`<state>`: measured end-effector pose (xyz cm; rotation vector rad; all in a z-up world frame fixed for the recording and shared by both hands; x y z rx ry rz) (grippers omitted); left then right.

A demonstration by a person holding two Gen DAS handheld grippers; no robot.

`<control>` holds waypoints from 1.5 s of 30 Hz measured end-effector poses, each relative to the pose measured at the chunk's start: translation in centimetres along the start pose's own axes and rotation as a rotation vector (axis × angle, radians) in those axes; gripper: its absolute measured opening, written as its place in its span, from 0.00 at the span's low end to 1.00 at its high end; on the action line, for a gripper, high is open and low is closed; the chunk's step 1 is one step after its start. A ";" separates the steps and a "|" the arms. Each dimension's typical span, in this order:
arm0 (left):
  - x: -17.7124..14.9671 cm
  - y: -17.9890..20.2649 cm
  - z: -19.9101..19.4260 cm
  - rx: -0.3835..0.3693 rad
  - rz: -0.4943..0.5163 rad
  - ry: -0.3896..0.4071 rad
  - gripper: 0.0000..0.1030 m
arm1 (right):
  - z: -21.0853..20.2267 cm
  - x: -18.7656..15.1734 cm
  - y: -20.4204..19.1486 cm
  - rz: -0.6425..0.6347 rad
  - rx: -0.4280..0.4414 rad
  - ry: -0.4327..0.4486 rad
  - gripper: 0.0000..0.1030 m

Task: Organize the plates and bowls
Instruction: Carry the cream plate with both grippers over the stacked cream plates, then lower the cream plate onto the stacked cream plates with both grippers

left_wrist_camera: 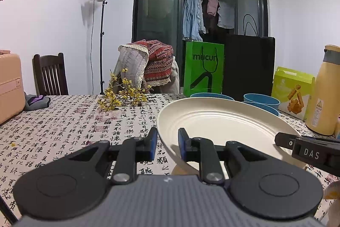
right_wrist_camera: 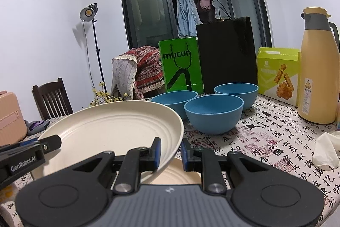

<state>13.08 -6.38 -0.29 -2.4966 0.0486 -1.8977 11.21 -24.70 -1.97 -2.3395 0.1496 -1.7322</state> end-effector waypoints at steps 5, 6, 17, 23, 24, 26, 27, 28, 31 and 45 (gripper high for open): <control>-0.2 0.1 0.0 -0.005 0.004 -0.003 0.21 | -0.1 -0.3 0.2 0.004 -0.002 -0.001 0.19; -0.2 0.1 0.0 -0.005 0.005 -0.004 0.21 | -0.1 -0.2 0.2 0.003 -0.002 0.000 0.19; -1.0 0.5 0.0 -0.012 0.031 -0.017 0.21 | -0.1 -0.8 0.8 0.003 -0.007 -0.009 0.19; -1.6 0.7 0.2 -0.016 0.071 -0.038 0.21 | -0.1 -1.2 0.9 0.004 -0.011 -0.012 0.19; -1.7 0.7 0.2 -0.020 0.072 -0.046 0.21 | -0.2 -1.2 0.9 0.003 -0.010 -0.012 0.19; -1.9 0.7 0.2 -0.019 0.080 -0.049 0.22 | -0.2 -1.4 0.9 0.000 -0.013 -0.012 0.19; -2.0 0.6 0.2 -0.017 0.085 -0.047 0.22 | -0.2 -1.5 0.9 -0.002 -0.012 -0.014 0.19; -2.1 0.6 0.1 -0.016 0.089 -0.044 0.22 | -0.2 -1.6 0.8 -0.002 -0.010 -0.016 0.19; -2.2 0.5 -0.2 -0.015 0.097 -0.034 0.22 | -0.1 -1.8 0.7 -0.003 -0.007 -0.025 0.19; -3.6 1.0 0.3 -0.034 0.128 -0.067 0.22 | -0.3 -2.7 1.2 0.001 -0.007 -0.032 0.19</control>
Point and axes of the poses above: each gripper's, at about its wrist camera, not at the fingertips, and z roughly the way its jaws point, y to its right, x to its top, the point moved 4 cm from there along z, roughly the way its jaws point, and after that the axes turned 9 degrees about x, right-handed, at the moved point
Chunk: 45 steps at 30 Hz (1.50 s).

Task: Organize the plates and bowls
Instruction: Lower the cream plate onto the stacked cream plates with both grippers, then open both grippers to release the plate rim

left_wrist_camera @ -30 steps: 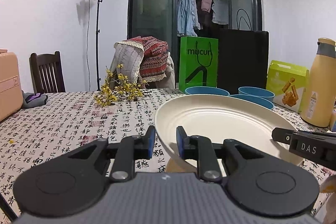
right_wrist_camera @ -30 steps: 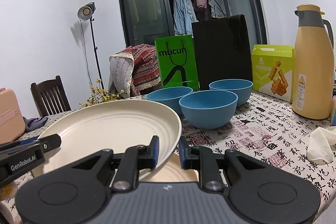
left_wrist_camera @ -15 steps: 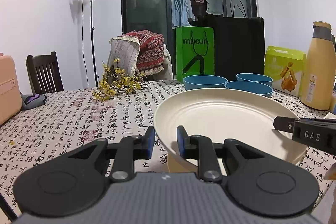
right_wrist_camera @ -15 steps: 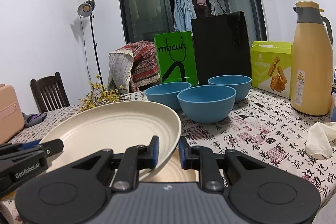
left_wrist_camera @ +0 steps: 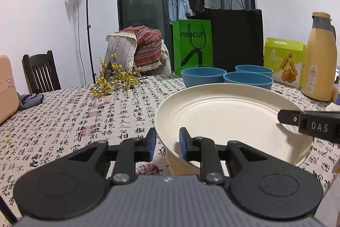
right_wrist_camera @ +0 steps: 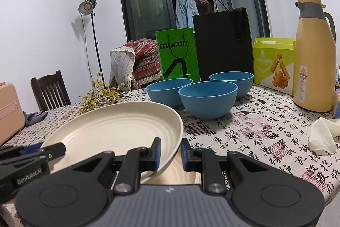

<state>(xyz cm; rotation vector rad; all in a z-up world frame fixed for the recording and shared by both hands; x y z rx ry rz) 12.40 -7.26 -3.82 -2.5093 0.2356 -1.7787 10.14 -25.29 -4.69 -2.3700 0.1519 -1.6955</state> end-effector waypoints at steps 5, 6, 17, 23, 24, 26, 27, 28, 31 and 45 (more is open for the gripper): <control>-0.6 0.2 0.4 -0.002 0.006 -0.020 0.23 | 0.0 -0.3 0.2 -0.006 -0.003 -0.002 0.19; -0.6 0.2 0.5 -0.001 0.008 -0.023 0.23 | 0.1 -0.3 0.2 -0.005 -0.001 -0.004 0.19; -1.3 0.8 0.6 0.005 0.056 -0.026 0.23 | 0.5 -1.1 0.1 -0.041 -0.017 -0.016 0.19; -1.8 1.2 0.7 0.009 0.084 -0.028 0.23 | 0.7 -1.8 0.2 -0.071 -0.036 -0.024 0.19; -1.9 1.3 0.7 0.012 0.088 -0.027 0.23 | 0.7 -1.9 0.3 -0.073 -0.038 -0.027 0.19; -1.9 1.4 0.8 0.016 0.097 -0.027 0.23 | 0.8 -2.1 0.3 -0.077 -0.041 -0.031 0.19; -2.0 1.5 0.8 0.017 0.101 -0.028 0.23 | 0.9 -2.2 0.3 -0.081 -0.044 -0.032 0.19; -2.0 1.5 0.8 0.019 0.105 -0.030 0.23 | 0.9 -2.3 0.3 -0.086 -0.047 -0.033 0.19; -2.2 1.8 0.9 0.026 0.120 -0.035 0.23 | 0.9 -2.5 0.3 -0.102 -0.054 -0.034 0.19; -2.8 2.9 1.5 0.061 0.191 -0.041 0.24 | 1.5 -3.3 0.2 -0.153 -0.087 -0.049 0.19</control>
Point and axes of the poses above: each gripper's, at about its wrist camera, not at the fingertips, and z roughly the way its jaws point, y to its right, x to its top, the point moved 4 cm from there along z, roughly the way its jaws point, and after that the axes turned 9 degrees about x, right-handed, at the moved point
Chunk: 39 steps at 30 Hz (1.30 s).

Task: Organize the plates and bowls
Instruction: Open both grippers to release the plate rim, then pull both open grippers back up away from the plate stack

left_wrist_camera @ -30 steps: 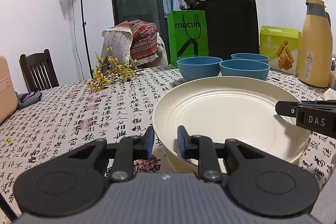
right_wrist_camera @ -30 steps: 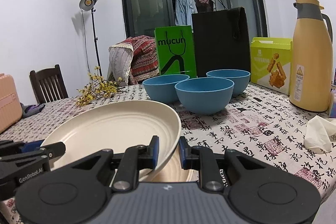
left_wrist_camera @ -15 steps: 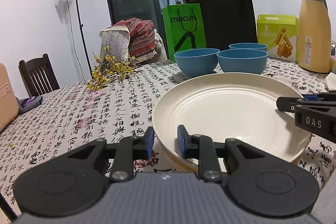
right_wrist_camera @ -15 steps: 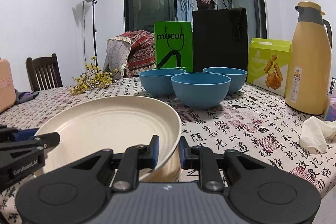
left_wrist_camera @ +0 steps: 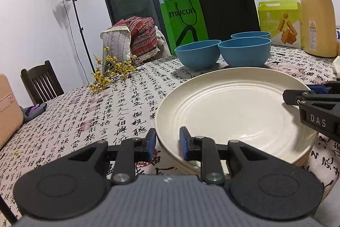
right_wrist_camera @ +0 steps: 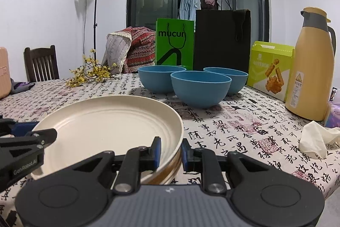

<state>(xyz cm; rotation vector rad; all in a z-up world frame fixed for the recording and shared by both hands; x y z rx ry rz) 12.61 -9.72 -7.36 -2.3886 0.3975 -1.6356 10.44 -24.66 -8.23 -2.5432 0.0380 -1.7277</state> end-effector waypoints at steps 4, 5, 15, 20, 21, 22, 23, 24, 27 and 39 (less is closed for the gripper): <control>-0.1 0.3 0.0 0.006 0.017 0.004 0.25 | 0.1 -0.2 -0.1 -0.023 -0.015 0.002 0.19; -0.1 0.3 0.0 0.006 0.021 0.004 0.25 | 0.1 -0.3 -0.1 -0.025 -0.017 0.001 0.19; 0.2 -0.7 -0.3 -0.017 -0.050 0.017 0.50 | 0.0 0.0 1.1 0.037 0.024 0.005 0.23; 0.7 -2.7 -0.6 0.007 -0.133 0.047 0.82 | -0.5 0.7 2.4 0.091 0.055 0.044 0.49; 0.7 -3.2 -0.7 0.013 -0.151 0.057 0.83 | -0.6 0.8 2.6 0.095 0.059 0.052 0.55; 0.9 -3.6 -0.8 0.015 -0.168 0.063 0.88 | -0.6 1.0 2.8 0.097 0.063 0.061 0.61; 1.0 -4.1 -0.9 0.015 -0.189 0.066 0.97 | -0.6 1.1 2.9 0.097 0.065 0.070 0.65; 1.1 -4.6 -0.9 0.023 -0.208 0.069 1.00 | -0.6 1.3 3.1 0.098 0.068 0.079 0.76; 1.4 -6.1 -0.9 0.042 -0.250 0.081 1.00 | -0.6 1.9 3.2 0.095 0.096 0.111 0.96; 1.3 -11.1 0.6 0.114 -0.359 0.060 1.00 | 2.5 4.4 3.2 0.092 0.096 0.141 1.00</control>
Point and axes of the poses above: each gripper's, at about its wrist camera, not at the fingertips, and z roughly the way its jaws point, y to its right, x to its top, the point moved 4 cm from there along z, roughly the way its jaws point, and after that the axes turned 9 degrees about x, right-handed, at the moved point
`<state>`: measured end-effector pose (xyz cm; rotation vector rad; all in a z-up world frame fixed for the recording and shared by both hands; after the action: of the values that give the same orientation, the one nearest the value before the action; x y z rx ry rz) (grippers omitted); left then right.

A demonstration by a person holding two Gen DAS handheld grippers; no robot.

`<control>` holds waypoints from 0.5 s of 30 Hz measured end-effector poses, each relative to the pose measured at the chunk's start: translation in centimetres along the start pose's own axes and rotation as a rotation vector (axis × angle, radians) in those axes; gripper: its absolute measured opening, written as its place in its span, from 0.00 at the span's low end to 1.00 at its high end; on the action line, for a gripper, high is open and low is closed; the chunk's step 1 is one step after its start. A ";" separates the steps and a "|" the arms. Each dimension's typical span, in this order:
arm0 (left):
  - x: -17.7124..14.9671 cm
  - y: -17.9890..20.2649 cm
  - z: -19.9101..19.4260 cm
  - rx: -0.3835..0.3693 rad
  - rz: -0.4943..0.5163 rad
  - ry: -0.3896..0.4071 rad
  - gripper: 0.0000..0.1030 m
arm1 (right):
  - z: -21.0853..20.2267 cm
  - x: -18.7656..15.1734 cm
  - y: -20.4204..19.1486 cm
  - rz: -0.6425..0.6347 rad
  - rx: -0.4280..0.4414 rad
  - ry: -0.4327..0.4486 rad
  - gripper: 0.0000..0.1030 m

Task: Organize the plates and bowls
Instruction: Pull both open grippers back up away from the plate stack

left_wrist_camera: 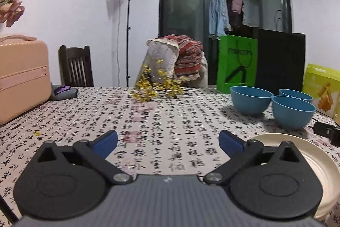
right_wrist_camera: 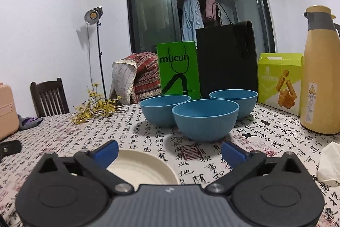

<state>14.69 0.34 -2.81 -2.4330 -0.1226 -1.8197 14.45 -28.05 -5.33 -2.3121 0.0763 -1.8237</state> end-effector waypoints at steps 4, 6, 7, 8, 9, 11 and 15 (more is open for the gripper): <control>-0.4 -1.1 1.0 0.012 -0.022 -0.020 1.00 | 1.3 -0.3 0.7 0.026 -0.006 -0.013 1.00; -0.8 -1.6 1.5 0.000 -0.049 -0.039 1.00 | 2.0 -0.8 1.1 0.044 -0.001 -0.033 1.00; -0.9 -1.8 1.7 -0.008 -0.063 -0.047 1.00 | 2.2 -1.0 1.2 0.047 0.002 -0.042 1.00; -1.1 -2.0 1.8 -0.013 -0.079 -0.051 1.00 | 2.3 -1.1 1.2 0.047 0.009 -0.045 1.00; -1.2 -2.1 1.9 -0.012 -0.090 -0.051 1.00 | 2.2 -1.2 1.1 0.045 0.018 -0.042 1.00; -1.3 -2.3 1.8 -0.009 -0.106 -0.047 1.00 | 2.2 -1.4 1.0 0.040 0.029 -0.042 1.00; -1.3 -2.5 2.1 -0.019 -0.125 -0.057 1.00 | 1.8 -1.5 1.1 0.050 0.038 -0.016 1.00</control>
<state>15.97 3.10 -4.60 -2.5447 -0.2698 -1.8075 15.95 -28.68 -7.33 -2.2780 0.0952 -1.7673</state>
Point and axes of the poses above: each gripper's, at about its wrist camera, not at the fingertips, and z roughly the way its jaws point, y to its right, x to its top, the point moved 4 cm from there along z, roughly the way its jaws point, and after that the axes turned 9 degrees about x, right-handed, at the moved point
